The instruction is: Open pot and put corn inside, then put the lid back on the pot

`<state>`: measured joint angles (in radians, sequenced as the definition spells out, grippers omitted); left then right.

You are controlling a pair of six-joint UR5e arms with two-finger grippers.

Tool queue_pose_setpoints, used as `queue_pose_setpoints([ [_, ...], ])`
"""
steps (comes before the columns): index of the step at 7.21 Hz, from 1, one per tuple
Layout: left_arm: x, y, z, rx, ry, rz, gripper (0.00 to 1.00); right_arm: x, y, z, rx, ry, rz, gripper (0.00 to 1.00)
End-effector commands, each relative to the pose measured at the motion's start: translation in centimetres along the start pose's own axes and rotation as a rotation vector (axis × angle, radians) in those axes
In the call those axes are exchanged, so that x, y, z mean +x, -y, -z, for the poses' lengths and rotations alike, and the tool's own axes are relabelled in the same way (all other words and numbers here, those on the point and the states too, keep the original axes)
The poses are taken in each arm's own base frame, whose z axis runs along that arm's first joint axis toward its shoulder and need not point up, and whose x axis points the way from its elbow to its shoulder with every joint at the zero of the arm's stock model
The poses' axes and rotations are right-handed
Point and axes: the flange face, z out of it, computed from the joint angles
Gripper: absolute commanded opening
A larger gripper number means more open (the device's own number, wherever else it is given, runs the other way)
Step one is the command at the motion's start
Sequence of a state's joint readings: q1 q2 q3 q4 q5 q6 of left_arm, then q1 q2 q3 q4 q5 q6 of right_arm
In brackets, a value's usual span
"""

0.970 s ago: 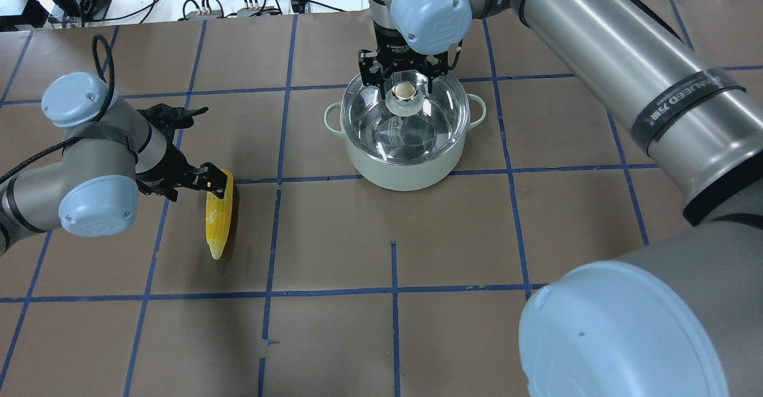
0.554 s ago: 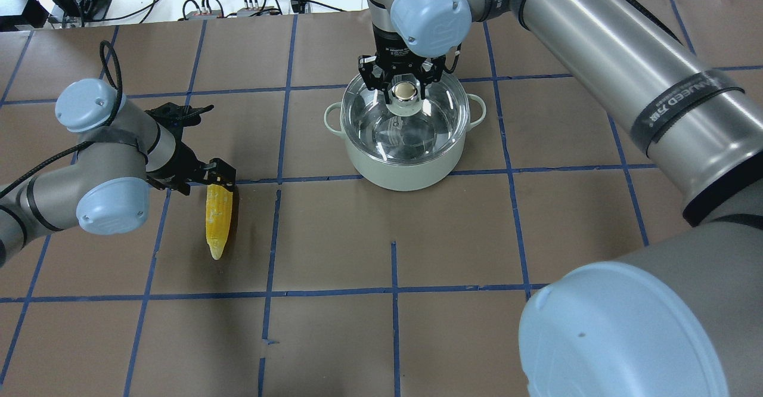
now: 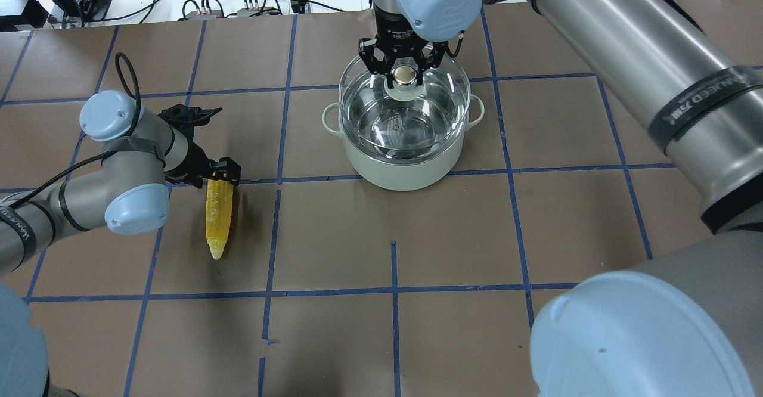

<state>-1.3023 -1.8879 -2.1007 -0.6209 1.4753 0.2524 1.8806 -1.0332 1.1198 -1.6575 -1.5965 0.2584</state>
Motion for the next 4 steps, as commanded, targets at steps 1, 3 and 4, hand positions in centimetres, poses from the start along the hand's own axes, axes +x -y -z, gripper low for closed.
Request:
queue_pose_setpoints([
  [1,0.1,0.1,1.7,0.019,0.018,0.048,0.27,5.1,0.4,5.0,0.046,0.002,0.05,0.08],
  [3,0.3,0.1,7.1,-0.046,0.067,0.117,0.23,16.7,2.1,4.3,-0.06,-0.005,-0.023,0.06],
  [4,2.0,0.8,12.0,-0.075,0.061,0.128,0.22,21.7,3.1,3.3,-0.077,0.008,-0.019,0.06],
])
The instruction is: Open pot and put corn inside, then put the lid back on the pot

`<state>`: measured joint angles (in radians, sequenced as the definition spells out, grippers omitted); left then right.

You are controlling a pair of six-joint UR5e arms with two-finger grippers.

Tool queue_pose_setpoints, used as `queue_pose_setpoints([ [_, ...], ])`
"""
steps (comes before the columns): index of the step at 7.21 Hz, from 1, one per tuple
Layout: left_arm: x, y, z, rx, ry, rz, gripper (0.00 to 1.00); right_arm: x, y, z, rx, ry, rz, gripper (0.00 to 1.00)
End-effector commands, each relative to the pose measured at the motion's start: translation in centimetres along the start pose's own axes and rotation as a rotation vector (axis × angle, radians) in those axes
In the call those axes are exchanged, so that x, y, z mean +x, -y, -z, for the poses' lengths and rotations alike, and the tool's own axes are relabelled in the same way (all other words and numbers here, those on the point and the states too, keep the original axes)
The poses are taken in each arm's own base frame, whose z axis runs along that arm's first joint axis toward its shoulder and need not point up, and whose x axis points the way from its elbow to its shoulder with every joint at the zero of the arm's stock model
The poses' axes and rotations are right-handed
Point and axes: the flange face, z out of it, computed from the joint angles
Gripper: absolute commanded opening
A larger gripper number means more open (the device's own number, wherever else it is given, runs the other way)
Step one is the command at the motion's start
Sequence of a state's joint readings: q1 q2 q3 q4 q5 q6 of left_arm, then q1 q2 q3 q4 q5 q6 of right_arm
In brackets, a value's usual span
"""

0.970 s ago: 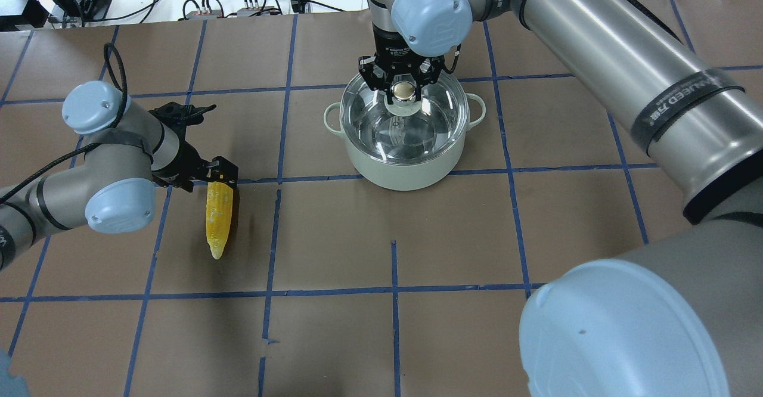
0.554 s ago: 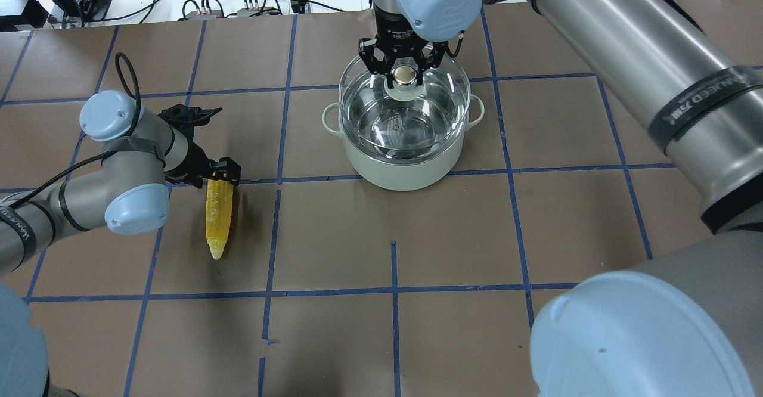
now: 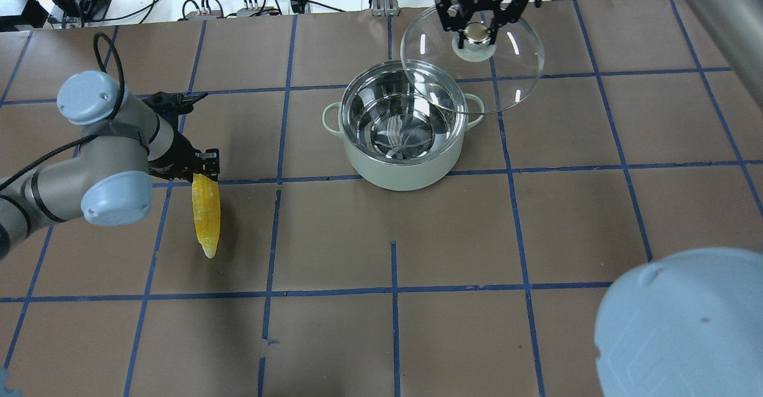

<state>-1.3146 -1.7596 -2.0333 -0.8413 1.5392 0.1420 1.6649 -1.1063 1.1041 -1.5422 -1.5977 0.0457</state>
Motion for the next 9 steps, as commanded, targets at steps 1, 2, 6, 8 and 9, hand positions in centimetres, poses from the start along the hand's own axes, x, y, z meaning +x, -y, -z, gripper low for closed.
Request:
queue_pose_setpoints([
  [1,5.5,0.6,10.7,-0.068,0.049,0.003,0.19,10.2,1.5,-1.9,-0.06,0.011,0.005,0.06],
  [2,10.7,1.3,14.9,-0.074,0.073,0.001,0.16,13.5,2.3,-3.5,-0.083,0.017,0.006,0.06],
  [6,30.6,2.8,17.1,-0.045,0.032,0.028,0.14,17.7,3.2,-5.9,-0.118,0.027,-0.045,0.06],
  [8,38.4,4.5,15.3,-0.022,0.021,-0.031,0.13,18.2,3.3,-6.1,-0.119,0.028,-0.048,0.05],
  [9,40.7,7.1,12.5,0.002,0.005,-0.04,0.13,18.1,3.3,-6.3,-0.122,0.031,-0.048,0.05],
])
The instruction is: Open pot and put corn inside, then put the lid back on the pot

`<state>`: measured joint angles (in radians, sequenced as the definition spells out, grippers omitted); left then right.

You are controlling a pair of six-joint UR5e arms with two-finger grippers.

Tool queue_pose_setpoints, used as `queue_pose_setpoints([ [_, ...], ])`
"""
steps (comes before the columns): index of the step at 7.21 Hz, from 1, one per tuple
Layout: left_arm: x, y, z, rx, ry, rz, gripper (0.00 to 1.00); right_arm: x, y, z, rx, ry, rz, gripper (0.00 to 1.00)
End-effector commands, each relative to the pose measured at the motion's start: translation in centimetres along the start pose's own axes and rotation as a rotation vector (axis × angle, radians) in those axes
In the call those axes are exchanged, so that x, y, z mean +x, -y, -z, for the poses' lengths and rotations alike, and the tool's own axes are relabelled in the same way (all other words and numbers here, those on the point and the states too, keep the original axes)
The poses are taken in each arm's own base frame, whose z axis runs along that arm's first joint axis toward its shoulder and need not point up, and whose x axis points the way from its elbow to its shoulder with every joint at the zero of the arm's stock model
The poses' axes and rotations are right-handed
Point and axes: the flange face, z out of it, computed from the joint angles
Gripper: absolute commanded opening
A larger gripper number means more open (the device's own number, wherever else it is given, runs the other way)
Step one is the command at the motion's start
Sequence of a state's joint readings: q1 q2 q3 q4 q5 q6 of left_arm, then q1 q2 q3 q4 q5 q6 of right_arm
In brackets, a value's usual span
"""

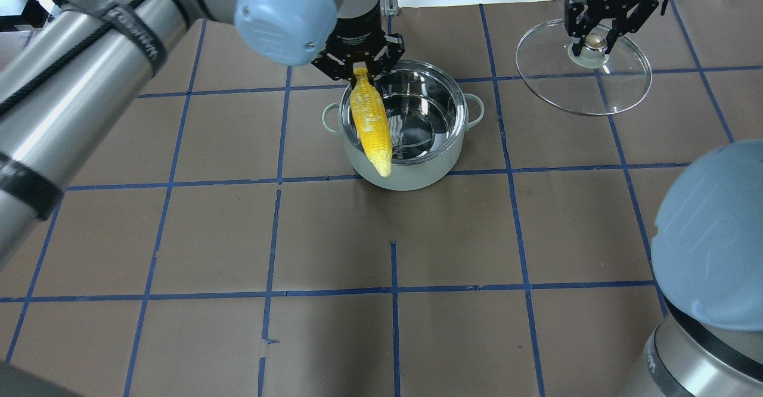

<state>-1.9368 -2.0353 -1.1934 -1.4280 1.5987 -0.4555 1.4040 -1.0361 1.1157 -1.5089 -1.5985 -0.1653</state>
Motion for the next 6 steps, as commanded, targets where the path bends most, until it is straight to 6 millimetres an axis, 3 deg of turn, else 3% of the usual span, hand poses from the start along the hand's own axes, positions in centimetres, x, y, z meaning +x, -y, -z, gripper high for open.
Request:
queue_pose_setpoints([
  [1,5.5,4.3,-4.9,0.038,-0.021,-0.03,0.13,0.1,0.1,-0.2,-0.002,0.002,-0.001,0.05],
  [3,8.0,4.6,-6.9,0.039,-0.014,-0.088,0.13,0.1,0.0,-0.1,-0.001,0.002,-0.001,0.05],
  [6,7.4,5.1,-9.1,0.024,-0.009,-0.11,0.14,0.0,0.0,0.0,0.001,0.005,0.0,0.05],
])
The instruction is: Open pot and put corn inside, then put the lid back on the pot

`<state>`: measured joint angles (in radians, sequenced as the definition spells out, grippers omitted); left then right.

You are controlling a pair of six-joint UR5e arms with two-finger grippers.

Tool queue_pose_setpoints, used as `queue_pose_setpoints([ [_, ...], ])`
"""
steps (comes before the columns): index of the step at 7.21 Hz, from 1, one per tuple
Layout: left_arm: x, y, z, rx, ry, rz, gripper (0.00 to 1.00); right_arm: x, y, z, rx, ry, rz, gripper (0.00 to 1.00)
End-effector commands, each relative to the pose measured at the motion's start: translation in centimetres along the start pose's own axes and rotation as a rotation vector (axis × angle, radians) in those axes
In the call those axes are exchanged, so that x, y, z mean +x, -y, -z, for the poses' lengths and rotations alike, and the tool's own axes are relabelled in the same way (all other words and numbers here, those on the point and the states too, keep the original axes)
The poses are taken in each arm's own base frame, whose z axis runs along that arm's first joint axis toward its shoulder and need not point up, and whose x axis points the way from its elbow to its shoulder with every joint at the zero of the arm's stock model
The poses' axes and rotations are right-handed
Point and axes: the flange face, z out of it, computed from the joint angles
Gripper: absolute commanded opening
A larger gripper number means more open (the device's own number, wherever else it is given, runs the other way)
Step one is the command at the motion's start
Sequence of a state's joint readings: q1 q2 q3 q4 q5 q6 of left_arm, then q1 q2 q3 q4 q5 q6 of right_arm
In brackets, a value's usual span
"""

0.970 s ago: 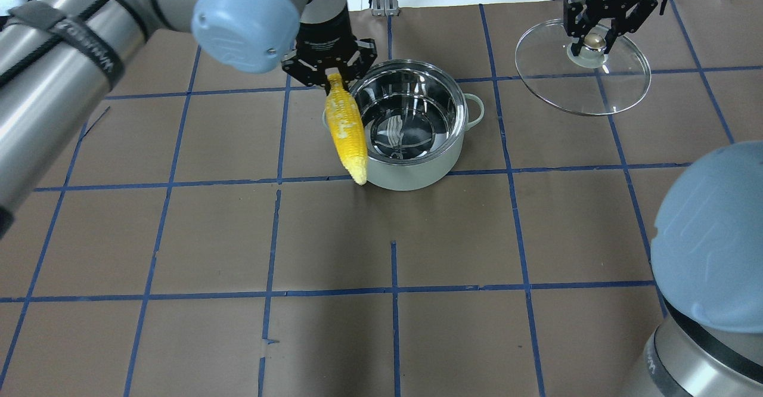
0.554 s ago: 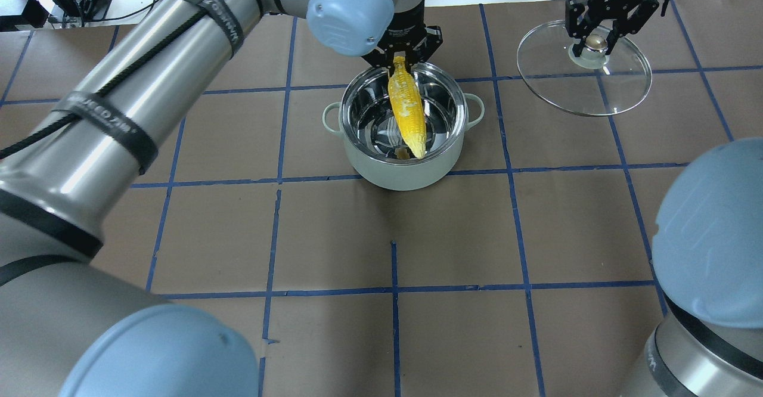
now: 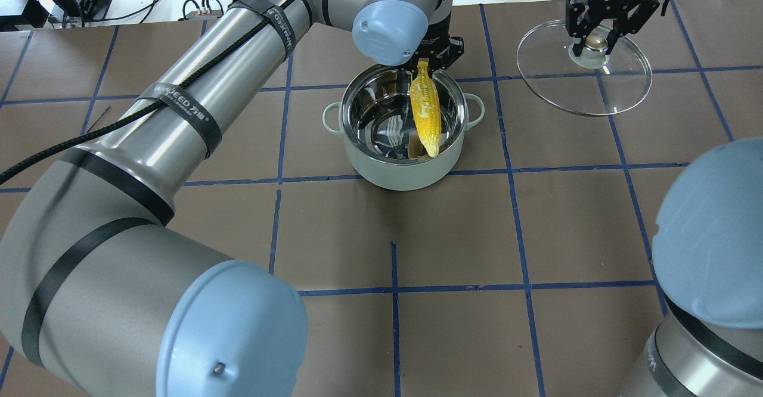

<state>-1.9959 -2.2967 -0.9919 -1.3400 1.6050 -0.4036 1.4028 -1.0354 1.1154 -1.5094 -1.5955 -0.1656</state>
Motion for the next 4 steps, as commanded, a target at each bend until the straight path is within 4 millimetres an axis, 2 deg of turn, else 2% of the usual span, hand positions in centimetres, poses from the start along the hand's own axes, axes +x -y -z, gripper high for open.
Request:
queue_pose_setpoints([
  [1,-1.0,0.6,-0.6,-0.002,0.006,-0.029,0.46,-0.1,0.0,-0.1,-0.001,0.002,0.001,0.06],
  [2,-1.9,1.3,-0.2,0.013,0.001,-0.043,0.89,-0.1,0.1,-0.1,-0.001,0.003,0.001,0.06],
  [3,-2.7,1.7,0.1,0.018,-0.002,-0.03,1.0,-0.1,0.0,0.0,0.002,0.003,0.001,0.06],
  [4,-2.9,1.9,0.0,0.017,0.0,-0.027,1.0,-0.1,0.0,0.0,0.003,0.004,0.001,0.06],
])
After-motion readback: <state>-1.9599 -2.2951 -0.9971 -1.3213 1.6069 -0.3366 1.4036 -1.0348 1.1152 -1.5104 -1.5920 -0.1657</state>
